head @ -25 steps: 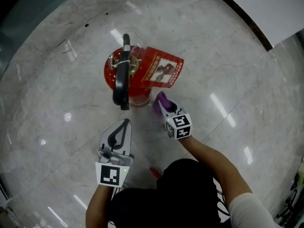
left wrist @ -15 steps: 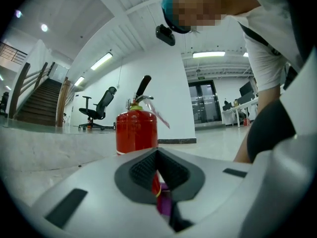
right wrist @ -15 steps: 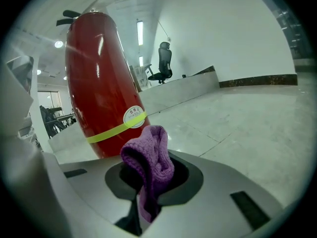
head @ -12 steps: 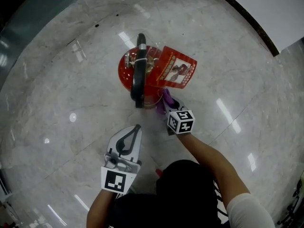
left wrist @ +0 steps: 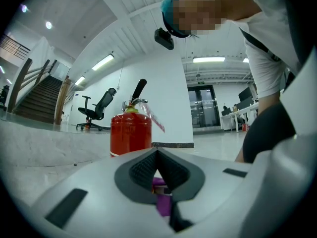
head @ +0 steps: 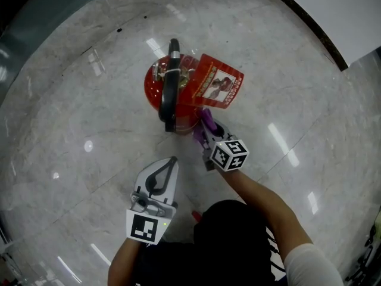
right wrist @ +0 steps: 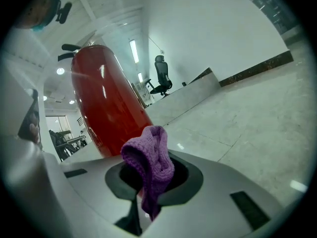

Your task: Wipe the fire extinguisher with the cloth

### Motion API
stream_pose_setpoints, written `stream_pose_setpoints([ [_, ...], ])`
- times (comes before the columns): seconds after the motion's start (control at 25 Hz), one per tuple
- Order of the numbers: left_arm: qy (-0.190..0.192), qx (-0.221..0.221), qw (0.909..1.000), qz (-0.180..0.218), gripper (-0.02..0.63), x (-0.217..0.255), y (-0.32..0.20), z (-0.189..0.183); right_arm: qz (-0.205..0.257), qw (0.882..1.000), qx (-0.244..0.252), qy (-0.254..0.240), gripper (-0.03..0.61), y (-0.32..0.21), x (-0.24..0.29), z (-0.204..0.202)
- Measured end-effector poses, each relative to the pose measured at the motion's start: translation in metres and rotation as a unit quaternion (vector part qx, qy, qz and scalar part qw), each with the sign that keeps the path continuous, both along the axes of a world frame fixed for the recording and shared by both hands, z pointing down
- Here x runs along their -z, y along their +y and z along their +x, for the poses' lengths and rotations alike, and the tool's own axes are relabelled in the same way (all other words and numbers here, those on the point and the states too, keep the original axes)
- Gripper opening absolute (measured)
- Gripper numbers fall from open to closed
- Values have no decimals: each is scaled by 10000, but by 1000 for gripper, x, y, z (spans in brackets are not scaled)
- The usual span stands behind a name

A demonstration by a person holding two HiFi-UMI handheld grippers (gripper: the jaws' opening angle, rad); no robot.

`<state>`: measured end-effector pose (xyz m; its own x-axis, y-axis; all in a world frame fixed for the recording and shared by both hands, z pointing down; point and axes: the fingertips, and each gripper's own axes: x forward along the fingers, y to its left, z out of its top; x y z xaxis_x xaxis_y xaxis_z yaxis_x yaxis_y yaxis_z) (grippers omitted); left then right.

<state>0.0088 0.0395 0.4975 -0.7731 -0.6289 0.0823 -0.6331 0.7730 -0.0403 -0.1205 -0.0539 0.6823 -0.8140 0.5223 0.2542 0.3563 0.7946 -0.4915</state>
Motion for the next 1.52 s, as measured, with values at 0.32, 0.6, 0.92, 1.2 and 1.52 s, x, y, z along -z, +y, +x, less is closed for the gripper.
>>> stream_pose_setpoints([
  [0.32,140,53,9997,170,3,-1,0,2,-276,9993,126,-233,58,4,44,6],
  [0.6,268,115,9992,269,3,-2,1,3,-273,9989,231,-311,57,3,84,6],
  [0.92,276,151,9987,392,3,0,5,4,-520,9975,222,-429,58,4,127,8],
  [1.2,365,210,9984,381,3,-4,12,7,-452,9956,341,-743,57,7,164,14],
  [1.52,65,193,9986,483,3,6,7,6,-555,9923,482,-1000,57,15,192,25],
])
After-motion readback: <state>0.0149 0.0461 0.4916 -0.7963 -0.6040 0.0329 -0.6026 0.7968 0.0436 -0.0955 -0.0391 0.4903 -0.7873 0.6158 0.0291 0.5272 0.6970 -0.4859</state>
